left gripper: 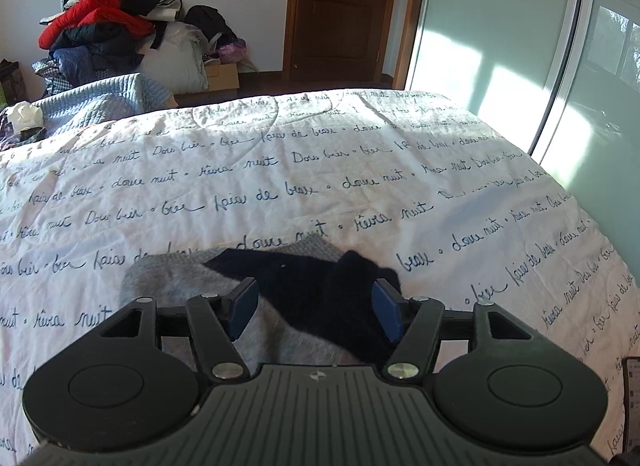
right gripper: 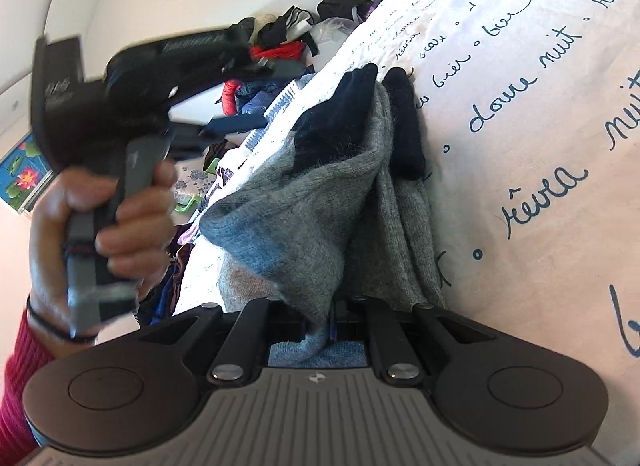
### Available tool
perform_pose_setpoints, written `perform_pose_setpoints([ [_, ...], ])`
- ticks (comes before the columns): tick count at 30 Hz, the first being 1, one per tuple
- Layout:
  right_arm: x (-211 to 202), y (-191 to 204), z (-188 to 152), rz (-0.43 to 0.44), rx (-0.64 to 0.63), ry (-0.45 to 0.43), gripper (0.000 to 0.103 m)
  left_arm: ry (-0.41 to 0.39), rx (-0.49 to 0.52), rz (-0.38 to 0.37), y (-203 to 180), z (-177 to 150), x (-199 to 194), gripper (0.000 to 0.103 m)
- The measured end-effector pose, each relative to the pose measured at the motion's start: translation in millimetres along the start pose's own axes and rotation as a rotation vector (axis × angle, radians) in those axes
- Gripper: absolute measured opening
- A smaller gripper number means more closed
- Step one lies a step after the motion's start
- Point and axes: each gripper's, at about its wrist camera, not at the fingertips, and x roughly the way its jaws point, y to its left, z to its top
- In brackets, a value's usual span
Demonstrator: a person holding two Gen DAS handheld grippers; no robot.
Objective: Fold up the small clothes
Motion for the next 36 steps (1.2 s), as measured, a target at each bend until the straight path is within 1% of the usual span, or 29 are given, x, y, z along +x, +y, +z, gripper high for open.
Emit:
perform_pose_setpoints([
  [3, -1.4, 0.5, 6.4, -0.009, 0.009, 0.002, 0.011, -0.016, -0.011, 0.009, 15.4, -18.7, -17.8, 0.064],
  [5, -3.6, -1.1, 10.8, -0.019, 0.019, -0.005, 0.019, -0.031, -0.004, 0.025, 25.0, -34.4, -32.1, 0.065],
  [6, -6.8, -2.1, 11.9, -0.018, 0.026, -0.013, 0.031, -0.036, 0.004, 0.030, 28.4, -42.0, -38.1, 0.066],
  [7, -10.3, -2.7, 14.6, -0.005, 0.038, -0.026, 0.045, -0.039, 0.015, 0.038, 31.0, -49.0, -43.5, 0.066],
  [9, -14.7, -5.0, 18.2, 0.029, 0.048, -0.047, 0.056, -0.049, 0.043, 0.050, 34.9, -63.5, -53.6, 0.067],
  [11, -15.1, -3.8, 24.7, 0.007, 0.038, -0.053, 0.056, -0.062, 0.078, 0.060, 35.9, -76.3, -62.5, 0.067],
  [13, -12.6, -3.4, 30.4, -0.004, 0.028, -0.054, 0.057, -0.084, 0.118, 0.056, 35.7, -91.0, -72.9, 0.070],
  [15, -9.2, -3.1, 34.7, -0.006, 0.015, -0.045, 0.056, -0.100, 0.157, 0.043, 36.1, -105.6, -82.3, 0.075],
  [17, -6.4, -3.1, 33.8, -0.027, -0.010, -0.038, 0.043, -0.112, 0.201, 0.026, 36.6, -122.7, -90.8, 0.076],
  [18, -5.5, -2.7, 32.8, -0.040, -0.022, -0.033, 0.028, -0.114, 0.225, 0.021, 36.8, -131.2, -94.1, 0.078],
  [19, -4.5, -1.4, 30.9, -0.055, -0.030, -0.032, 0.021, -0.112, 0.252, 0.019, 36.7, -139.4, -96.4, 0.080],
  [22, -5.2, -5.5, 27.0, -0.062, -0.023, -0.033, 0.013, -0.118, 0.335, 0.039, 37.7, -164.8, -101.9, 0.081],
  [25, -5.7, -11.0, 26.4, -0.047, 0.015, -0.038, 0.012, -0.123, 0.360, 0.038, 42.9, -180.8, -104.3, 0.082],
  [28, -5.7, -13.7, 26.7, -0.040, 0.039, -0.040, 0.012, -0.120, 0.366, 0.030, 45.9, -187.2, -103.7, 0.082],
  [32, -4.7, -12.6, 27.1, -0.046, 0.040, -0.044, 0.012, -0.143, 0.398, 0.062, 46.8, -191.2, -105.7, 0.082],
  [36, -5.5, -14.1, 27.1, -0.037, 0.054, -0.048, 0.012, -0.150, 0.398, 0.082, 54.8, -196.1, -108.8, 0.083],
])
